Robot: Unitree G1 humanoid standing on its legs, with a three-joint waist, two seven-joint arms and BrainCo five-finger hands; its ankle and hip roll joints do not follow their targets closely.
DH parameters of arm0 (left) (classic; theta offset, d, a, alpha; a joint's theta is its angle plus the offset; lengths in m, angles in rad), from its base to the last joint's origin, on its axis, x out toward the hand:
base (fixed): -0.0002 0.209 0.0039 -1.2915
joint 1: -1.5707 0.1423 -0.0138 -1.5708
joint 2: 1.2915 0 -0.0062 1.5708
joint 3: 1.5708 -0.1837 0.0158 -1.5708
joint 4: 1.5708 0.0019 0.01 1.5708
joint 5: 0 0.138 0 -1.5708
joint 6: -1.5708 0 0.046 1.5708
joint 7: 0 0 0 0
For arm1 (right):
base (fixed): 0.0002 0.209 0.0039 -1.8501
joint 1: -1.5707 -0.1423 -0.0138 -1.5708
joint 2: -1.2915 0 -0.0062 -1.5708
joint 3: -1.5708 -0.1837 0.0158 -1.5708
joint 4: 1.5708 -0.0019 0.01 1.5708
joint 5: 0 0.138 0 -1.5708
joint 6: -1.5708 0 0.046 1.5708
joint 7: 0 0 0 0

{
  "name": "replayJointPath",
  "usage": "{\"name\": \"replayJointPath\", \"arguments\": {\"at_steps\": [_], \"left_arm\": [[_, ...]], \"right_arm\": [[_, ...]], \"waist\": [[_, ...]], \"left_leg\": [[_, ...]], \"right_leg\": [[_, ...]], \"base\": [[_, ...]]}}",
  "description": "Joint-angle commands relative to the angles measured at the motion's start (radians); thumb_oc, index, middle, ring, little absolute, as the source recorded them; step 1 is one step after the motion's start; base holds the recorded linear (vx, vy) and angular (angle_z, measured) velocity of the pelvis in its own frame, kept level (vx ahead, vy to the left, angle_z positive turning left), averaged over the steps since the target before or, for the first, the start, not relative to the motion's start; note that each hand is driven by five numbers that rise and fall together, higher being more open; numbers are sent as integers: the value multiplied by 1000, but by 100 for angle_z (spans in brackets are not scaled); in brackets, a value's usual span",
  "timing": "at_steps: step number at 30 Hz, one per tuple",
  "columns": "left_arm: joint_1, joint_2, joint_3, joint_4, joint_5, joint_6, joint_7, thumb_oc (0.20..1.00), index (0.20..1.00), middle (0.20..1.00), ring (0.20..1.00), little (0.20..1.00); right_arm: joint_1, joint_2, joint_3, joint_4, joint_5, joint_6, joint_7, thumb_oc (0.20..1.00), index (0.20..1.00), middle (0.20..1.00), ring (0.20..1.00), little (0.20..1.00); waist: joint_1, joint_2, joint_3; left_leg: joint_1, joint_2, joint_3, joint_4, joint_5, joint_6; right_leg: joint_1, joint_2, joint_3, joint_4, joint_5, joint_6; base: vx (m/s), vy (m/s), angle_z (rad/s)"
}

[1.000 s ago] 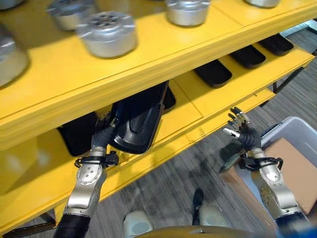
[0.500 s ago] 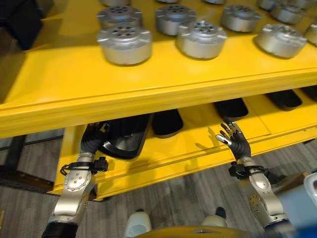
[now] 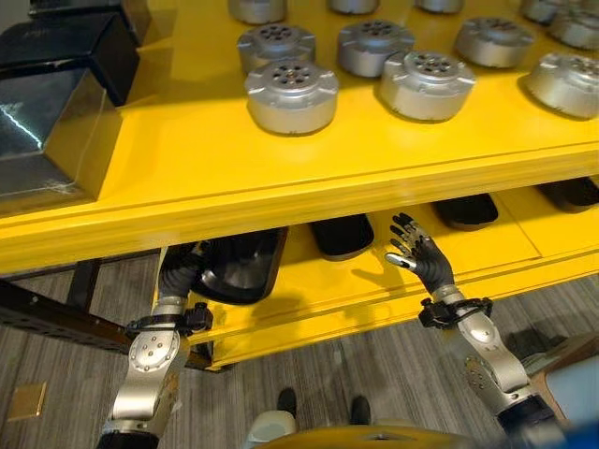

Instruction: Move parts from the plastic box to the shelf.

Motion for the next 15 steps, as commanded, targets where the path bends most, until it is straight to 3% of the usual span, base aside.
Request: {"name": "replayJointPath", "arguments": {"at_steps": [1, 3, 4, 5, 6, 12, 15], "left_arm": [[-110, 30, 10, -17, -42, -71, -22, 200, 200, 200, 200, 200], [-117, 23, 5, -16, -40, -74, -19, 200, 200, 200, 200, 200], [-121, 11, 7, -17, -47, -75, -9, 200, 200, 200, 200, 200], [-128, -4, -1, -9, -58, -70, -8, 200, 200, 200, 200, 200], [-138, -8, -13, 8, -57, -70, -9, 200, 200, 200, 200, 200], [-157, -4, -22, 14, -50, -70, -6, 200, 200, 200, 200, 200], [-208, 5, -38, 32, -35, -79, 17, 200, 200, 200, 200, 200]], "right_arm": [[-25, -22, -24, -54, 19, -63, 18, 1000, 1000, 1000, 1000, 1000], [-32, -24, -17, -50, 23, -65, 16, 1000, 1000, 1000, 1000, 1000], [-27, -19, -14, -45, 27, -63, 17, 1000, 1000, 1000, 1000, 1000], [-16, -16, -17, -45, 31, -64, 11, 1000, 1000, 1000, 1000, 1000], [-7, -11, -23, -35, 29, -64, 7, 1000, 1000, 1000, 1000, 1000], [20, 1, -39, -30, 17, -62, 3, 1000, 1000, 1000, 1000, 1000], [7, 15, -27, -11, 13, -60, 0, 1000, 1000, 1000, 1000, 1000]], "waist": [[-20, -25, -12], [-19, -22, -3], [-25, -12, -14], [-41, 12, -23], [-44, 32, -30], [-43, 24, -29], [-34, 0, -19]], "left_leg": [[-120, 14, -30, 234, -45, -26], [-107, 55, -59, 229, -36, -39], [-78, 140, -100, 172, 1, -54], [-51, 189, -64, 110, 26, -60], [-27, 199, -47, 53, 43, -66], [4, 162, -21, 52, 10, -67], [6, 134, 3, 91, -29, -62]], "right_leg": [[-100, -70, -12, 181, -11, 37], [-106, -67, -1, 204, -17, 40], [-116, -75, 11, 228, -29, 58], [-126, -86, -7, 255, -44, 67], [-127, -90, -12, 258, -45, 69], [-94, -134, -25, 244, -33, 88], [-80, -165, -22, 242, -25, 110]], "base": [[-163, -20, 69], [-41, 84, 38], [32, 210, -23], [88, 287, -25], [100, 244, -7], [65, 118, 12], [50, 98, 8]]}}
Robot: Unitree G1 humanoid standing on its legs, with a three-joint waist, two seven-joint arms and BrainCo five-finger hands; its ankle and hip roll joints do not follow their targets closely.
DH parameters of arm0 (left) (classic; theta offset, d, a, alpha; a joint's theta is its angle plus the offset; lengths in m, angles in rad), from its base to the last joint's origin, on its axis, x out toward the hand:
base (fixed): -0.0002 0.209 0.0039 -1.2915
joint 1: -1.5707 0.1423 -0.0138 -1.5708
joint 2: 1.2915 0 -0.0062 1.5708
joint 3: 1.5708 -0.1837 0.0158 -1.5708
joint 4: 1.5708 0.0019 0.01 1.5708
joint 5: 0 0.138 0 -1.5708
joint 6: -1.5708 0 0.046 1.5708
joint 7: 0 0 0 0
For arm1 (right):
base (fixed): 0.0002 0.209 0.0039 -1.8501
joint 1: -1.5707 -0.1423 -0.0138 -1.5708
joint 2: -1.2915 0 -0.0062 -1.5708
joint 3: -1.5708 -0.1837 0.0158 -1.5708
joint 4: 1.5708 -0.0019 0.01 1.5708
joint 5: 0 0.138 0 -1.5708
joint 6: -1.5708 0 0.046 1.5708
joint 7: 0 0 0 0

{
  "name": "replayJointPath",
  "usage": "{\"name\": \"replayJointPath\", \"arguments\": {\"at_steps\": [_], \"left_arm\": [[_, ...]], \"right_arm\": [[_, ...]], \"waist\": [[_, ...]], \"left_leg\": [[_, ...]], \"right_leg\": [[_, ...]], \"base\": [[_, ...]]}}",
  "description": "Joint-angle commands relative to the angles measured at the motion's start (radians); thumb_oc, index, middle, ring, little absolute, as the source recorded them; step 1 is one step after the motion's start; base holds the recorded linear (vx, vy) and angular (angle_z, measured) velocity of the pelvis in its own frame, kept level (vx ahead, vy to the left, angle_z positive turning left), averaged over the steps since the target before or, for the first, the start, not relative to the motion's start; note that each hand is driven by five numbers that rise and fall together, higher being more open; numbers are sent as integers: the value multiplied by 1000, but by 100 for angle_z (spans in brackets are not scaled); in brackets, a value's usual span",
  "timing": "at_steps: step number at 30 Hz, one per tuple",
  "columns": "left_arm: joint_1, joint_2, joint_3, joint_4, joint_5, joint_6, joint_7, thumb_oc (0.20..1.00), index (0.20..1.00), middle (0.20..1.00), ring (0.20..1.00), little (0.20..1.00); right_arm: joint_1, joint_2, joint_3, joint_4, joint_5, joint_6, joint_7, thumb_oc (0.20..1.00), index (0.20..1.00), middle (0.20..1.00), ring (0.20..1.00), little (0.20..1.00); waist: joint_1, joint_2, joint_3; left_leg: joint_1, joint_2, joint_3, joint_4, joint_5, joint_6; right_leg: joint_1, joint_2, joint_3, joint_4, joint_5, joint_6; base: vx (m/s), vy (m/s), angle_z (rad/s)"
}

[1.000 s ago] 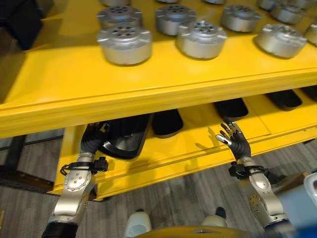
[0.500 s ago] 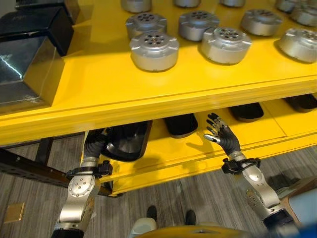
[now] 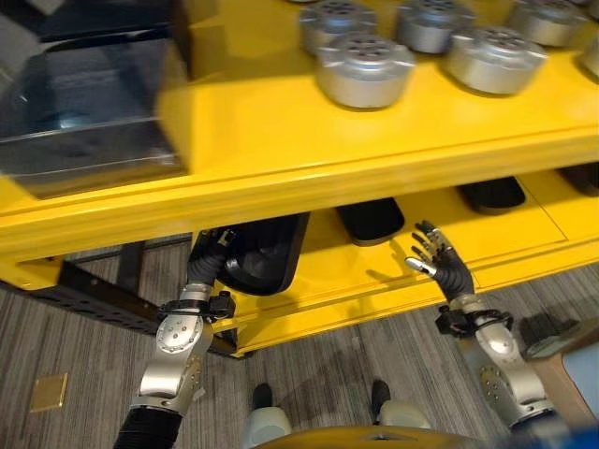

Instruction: Move parts from the plastic box to the shelf.

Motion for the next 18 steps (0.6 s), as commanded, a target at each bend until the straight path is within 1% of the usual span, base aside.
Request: {"name": "replayJointPath", "arguments": {"at_steps": [1, 5, 7, 8, 10, 13, 16, 18], "left_arm": [[-63, 14, 31, -44, -5, -85, 25, 200, 200, 200, 200, 200], [-129, 5, -12, -15, -29, -85, 43, 200, 200, 200, 200, 200], [-241, -29, -66, 60, -56, -82, 106, 200, 200, 200, 200, 200], [-243, -29, -66, 61, -56, -82, 106, 200, 200, 200, 200, 200], [-333, -52, -104, 148, -74, -79, 144, 200, 200, 200, 200, 200], [-386, -71, -120, 199, -107, -78, 175, 200, 200, 200, 200, 200], [-435, -82, -120, 240, -118, -79, 211, 200, 200, 200, 200, 200], [-450, -84, -118, 254, -126, -83, 217, 200, 200, 200, 200, 200]], "right_arm": [[-61, -33, -2, -33, 14, -49, 6, 1000, 1000, 1000, 1000, 1000], [-78, -24, 18, -25, 17, -43, 3, 1000, 1000, 1000, 1000, 1000], [-103, -16, 51, -24, 21, -38, -14, 1000, 1000, 1000, 1000, 1000], [-104, -16, 51, -24, 21, -38, -15, 1000, 1000, 1000, 1000, 1000], [-124, -16, 74, -24, 31, -37, -23, 1000, 1000, 1000, 1000, 1000], [-140, -19, 93, -26, 33, -33, -31, 1000, 1000, 1000, 1000, 1000], [-162, -21, 107, -28, 39, -35, -44, 1000, 1000, 1000, 1000, 1000], [-169, -23, 109, -26, 42, -36, -48, 1000, 1000, 1000, 1000, 1000]], "waist": [[11, 13, -52], [10, -3, -50], [-1, -18, -52], [-1, -18, -52], [-12, -27, -51], [-20, -30, -45], [-29, -30, -33], [-31, -30, -33]], "left_leg": [[31, 50, 29, 33, 8, 14], [12, 33, 36, 82, -17, 16], [-17, 27, 43, 155, -50, 14], [-19, 27, 43, 157, -51, 14], [-50, 32, 46, 213, -69, 9], [-77, 33, 42, 260, -85, 8], [-124, 39, 35, 321, -104, 7], [-147, 40, 31, 346, -111, 7]], "right_leg": [[-48, 14, 10, 161, -35, 40], [-51, 2, 17, 168, -39, 46], [-67, -2, 31, 198, -50, 50], [-68, -2, 31, 199, -51, 51], [-96, 1, 45, 246, -68, 46], [-127, 1, 59, 293, -82, 41], [-186, 5, 74, 360, -99, 36], [-206, 5, 77, 382, -108, 34]], "base": [[48, 86, 7], [27, 47, -8], [30, 34, -18], [-1, 0, -13], [-25, -3, -14], [-46, 1, -7], [-93, -3, -4], [-92, -3, -8]]}}
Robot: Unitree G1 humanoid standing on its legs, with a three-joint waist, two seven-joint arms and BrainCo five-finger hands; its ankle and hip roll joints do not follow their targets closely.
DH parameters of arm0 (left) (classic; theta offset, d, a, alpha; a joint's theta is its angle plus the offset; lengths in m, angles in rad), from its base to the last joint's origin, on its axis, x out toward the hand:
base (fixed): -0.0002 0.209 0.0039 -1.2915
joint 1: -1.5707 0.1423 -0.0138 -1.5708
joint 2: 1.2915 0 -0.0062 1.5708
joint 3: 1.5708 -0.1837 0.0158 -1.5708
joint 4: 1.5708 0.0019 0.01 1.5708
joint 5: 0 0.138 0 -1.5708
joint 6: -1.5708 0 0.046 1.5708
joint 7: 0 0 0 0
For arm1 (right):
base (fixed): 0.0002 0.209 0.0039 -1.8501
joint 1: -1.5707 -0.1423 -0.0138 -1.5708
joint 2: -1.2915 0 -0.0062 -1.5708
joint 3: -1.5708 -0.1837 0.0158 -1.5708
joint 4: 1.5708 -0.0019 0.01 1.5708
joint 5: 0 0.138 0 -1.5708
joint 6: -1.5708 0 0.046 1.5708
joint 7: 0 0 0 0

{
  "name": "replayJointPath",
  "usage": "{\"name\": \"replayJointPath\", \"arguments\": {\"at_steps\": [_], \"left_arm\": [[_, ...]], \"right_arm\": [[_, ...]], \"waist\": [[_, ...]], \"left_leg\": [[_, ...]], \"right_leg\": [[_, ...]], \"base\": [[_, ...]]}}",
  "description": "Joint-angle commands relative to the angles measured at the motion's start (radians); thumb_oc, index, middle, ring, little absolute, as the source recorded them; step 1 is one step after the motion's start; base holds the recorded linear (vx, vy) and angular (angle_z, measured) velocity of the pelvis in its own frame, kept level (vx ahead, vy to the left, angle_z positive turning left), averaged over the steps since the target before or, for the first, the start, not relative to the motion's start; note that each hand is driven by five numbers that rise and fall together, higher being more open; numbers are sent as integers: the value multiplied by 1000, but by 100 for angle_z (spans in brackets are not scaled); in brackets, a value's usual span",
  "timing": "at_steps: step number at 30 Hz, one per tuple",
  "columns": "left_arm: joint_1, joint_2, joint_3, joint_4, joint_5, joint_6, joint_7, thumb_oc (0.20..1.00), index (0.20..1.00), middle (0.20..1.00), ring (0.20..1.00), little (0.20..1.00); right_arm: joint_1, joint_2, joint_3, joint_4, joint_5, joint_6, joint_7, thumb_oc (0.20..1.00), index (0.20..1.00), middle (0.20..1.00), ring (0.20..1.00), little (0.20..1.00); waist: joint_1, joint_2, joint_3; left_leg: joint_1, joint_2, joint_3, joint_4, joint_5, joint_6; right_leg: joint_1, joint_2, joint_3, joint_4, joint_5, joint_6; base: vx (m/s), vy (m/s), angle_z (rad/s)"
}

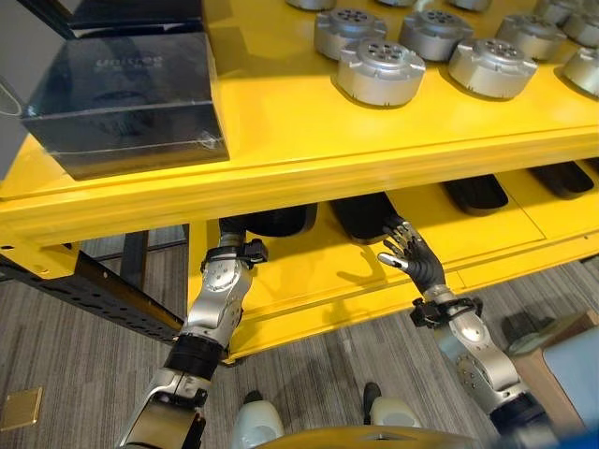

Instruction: Move parts from the plastic box to the shelf.

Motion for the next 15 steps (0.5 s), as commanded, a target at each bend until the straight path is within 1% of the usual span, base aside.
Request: {"name": "replayJointPath", "arguments": {"at_steps": [1, 2, 3, 4, 6, 9, 11, 13, 15], "left_arm": [[-93, 10, 13, 19, -33, -78, 41, 200, 200, 200, 200, 200], [-109, 5, 15, 40, -45, -78, 51, 200, 200, 200, 200, 200], [-116, 4, 15, 50, -44, -77, 58, 200, 200, 200, 200, 200], [-138, -6, 21, 76, -65, -83, 80, 200, 200, 200, 200, 200], [-140, -12, 31, 80, -82, -90, 91, 200, 200, 200, 200, 200], [-127, -15, 73, 81, -104, -106, 113, 200, 200, 200, 200, 200], [-123, -16, 83, 80, -103, -109, 120, 200, 200, 200, 200, 200], [-128, -13, 106, 87, -89, -118, 152, 200, 200, 200, 200, 200], [-132, -9, 112, 103, -86, -117, 163, 200, 200, 200, 200, 200]], "right_arm": [[-48, -16, 9, -34, 41, -43, -11, 1000, 1000, 1000, 1000, 1000], [-54, -18, 14, -36, 46, -43, -15, 1000, 1000, 1000, 1000, 1000], [-58, -20, 17, -36, 47, -43, -16, 1000, 1000, 1000, 1000, 1000], [-72, -25, 24, -40, 49, -45, -21, 1000, 1000, 1000, 1000, 1000], [-75, -26, 23, -40, 50, -45, -24, 1000, 1000, 1000, 1000, 1000], [-87, -37, 9, -53, 50, -54, -34, 1000, 1000, 1000, 1000, 1000], [-88, -40, 6, -54, 48, -56, -34, 1000, 1000, 1000, 1000, 1000], [-107, -48, 3, -59, 44, -64, -46, 1000, 1000, 1000, 1000, 1000], [-118, -50, -3, -60, 45, -69, -53, 1000, 1000, 1000, 1000, 1000]], "waist": [[8, 5, -31], [4, 7, -34], [3, 7, -34], [0, 11, -38], [-1, 11, -39], [-2, 15, -50], [-2, 16, -51], [-1, 18, -47], [-1, 19, -46]], "left_leg": [[-48, 22, -1, 110, -13, 7], [-85, 21, -7, 153, -27, 10], [-97, 22, -11, 164, -31, 10], [-152, 30, -21, 221, -52, 16], [-173, 33, -27, 239, -57, 17], [-257, 31, -44, 302, -70, 24], [-273, 30, -45, 311, -72, 26], [-335, 26, -53, 349, -77, 31], [-364, 22, -58, 368, -79, 35]], "right_leg": [[-121, -2, 32, 249, -54, -14], [-156, -1, 38, 293, -70, -20], [-172, 2, 42, 311, -74, -23], [-233, 2, 51, 376, -97, -30], [-251, 1, 52, 392, -105, -34], [-331, 1, 56, 460, -128, -44], [-348, 1, 57, 472, -131, -45], [-410, 0, 63, 515, -144, -52], [-442, 1, 65, 540, -153, -57]], "base": [[-126, -4, -9], [-156, -7, -5], [-182, -20, -7], [-152, -28, -6], [-91, -22, -3], [-88, -20, 6], [-66, -13, 3], [-94, -13, -1], [-65, -13, 0]]}}
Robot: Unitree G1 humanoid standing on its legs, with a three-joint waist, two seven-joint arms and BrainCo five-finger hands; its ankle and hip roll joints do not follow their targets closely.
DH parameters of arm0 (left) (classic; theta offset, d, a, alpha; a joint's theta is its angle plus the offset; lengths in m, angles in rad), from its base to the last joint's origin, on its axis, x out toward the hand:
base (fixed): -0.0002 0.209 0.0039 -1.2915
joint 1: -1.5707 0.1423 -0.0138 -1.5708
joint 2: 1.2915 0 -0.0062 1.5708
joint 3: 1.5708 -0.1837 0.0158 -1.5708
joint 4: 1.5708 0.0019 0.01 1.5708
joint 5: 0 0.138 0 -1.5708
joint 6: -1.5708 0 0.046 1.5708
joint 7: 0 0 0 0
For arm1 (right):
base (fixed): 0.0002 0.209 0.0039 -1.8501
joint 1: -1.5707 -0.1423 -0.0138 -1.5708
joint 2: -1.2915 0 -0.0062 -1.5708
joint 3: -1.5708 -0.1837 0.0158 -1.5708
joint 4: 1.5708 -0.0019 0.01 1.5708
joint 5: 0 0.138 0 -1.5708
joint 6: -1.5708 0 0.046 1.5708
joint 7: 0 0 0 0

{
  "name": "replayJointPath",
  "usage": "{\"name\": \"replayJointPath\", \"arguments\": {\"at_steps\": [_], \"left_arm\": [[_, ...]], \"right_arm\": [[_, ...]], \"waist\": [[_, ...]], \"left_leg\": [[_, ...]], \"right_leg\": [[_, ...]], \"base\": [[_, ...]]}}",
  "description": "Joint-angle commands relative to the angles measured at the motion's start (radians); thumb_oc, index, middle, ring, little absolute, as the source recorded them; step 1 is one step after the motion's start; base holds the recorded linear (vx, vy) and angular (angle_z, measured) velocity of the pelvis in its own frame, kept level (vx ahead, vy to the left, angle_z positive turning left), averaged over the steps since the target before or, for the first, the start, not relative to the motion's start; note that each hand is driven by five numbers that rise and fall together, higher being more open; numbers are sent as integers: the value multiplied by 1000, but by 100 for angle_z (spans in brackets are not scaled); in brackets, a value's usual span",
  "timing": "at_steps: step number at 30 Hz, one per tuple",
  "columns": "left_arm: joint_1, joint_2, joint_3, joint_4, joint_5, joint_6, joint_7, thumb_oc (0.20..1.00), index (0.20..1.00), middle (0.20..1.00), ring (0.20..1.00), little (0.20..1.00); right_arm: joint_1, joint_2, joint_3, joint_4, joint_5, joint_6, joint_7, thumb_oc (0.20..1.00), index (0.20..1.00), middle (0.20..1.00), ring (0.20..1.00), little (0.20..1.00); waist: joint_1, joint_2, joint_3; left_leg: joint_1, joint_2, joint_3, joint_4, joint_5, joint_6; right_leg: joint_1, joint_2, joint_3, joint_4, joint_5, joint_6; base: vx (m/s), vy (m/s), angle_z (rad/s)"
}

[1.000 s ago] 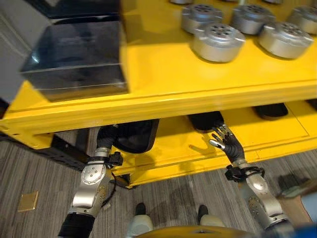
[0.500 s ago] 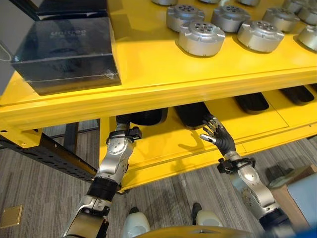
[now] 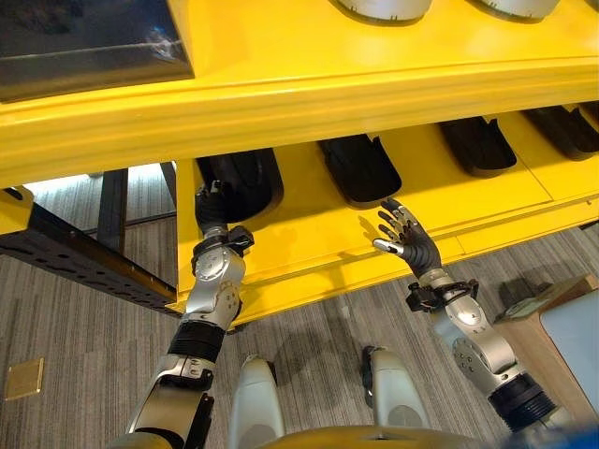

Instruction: Move parts from the plastic box to the shelf.

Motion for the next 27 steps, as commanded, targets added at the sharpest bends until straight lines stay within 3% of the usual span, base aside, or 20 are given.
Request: {"name": "replayJointPath", "arguments": {"at_steps": [1, 4, 10, 15, 27], "left_arm": [[-75, 22, -29, 13, 33, -83, 19, 200, 200, 200, 200, 200], [-121, 45, -54, 115, 158, -42, 69, 200, 200, 200, 200, 200], [-165, 38, -66, 158, 132, -37, 81, 200, 200, 200, 200, 200], [-194, 72, -85, 256, 186, 18, 69, 200, 200, 200, 200, 200], [-125, 87, -7, 429, 167, 88, 31, 200, 200, 200, 200, 200]], "right_arm": [[-34, -8, -31, -40, 15, -65, -12, 1000, 1000, 1000, 1000, 1000], [-64, -2, -24, -38, 19, -83, -23, 1000, 1000, 1000, 1000, 1000], [-80, 6, -11, -52, 27, -92, -29, 1000, 1000, 1000, 1000, 1000], [-66, -3, -13, -59, 39, -89, -14, 1000, 1000, 1000, 1000, 1000], [2, -21, -33, -72, 50, -72, 24, 1000, 1000, 1000, 1000, 1000]], "waist": [[9, 6, -51], [7, 9, -53], [7, 12, -48], [2, 19, -47], [10, 25, -49]], "left_leg": [[-7, 10, -16, -1, 53, 24], [-71, 4, -22, 42, 46, 31], [-119, -2, -29, 62, 44, 33], [-172, -4, -34, 85, 46, 38], [-171, -5, -36, 88, 37, 39]], "right_leg": [[-27, 6, 12, 55, 43, -39], [-92, 5, 14, 96, 26, -43], [-142, 4, 18, 123, 19, -46], [-191, 5, 22, 138, 23, -47], [-193, 6, 27, 141, 19, -41]], "base": [[-44, -15, 2], [-38, -11, 5], [-8, -2, -1], [-8, 1, 0], [0, 0, 0]]}}
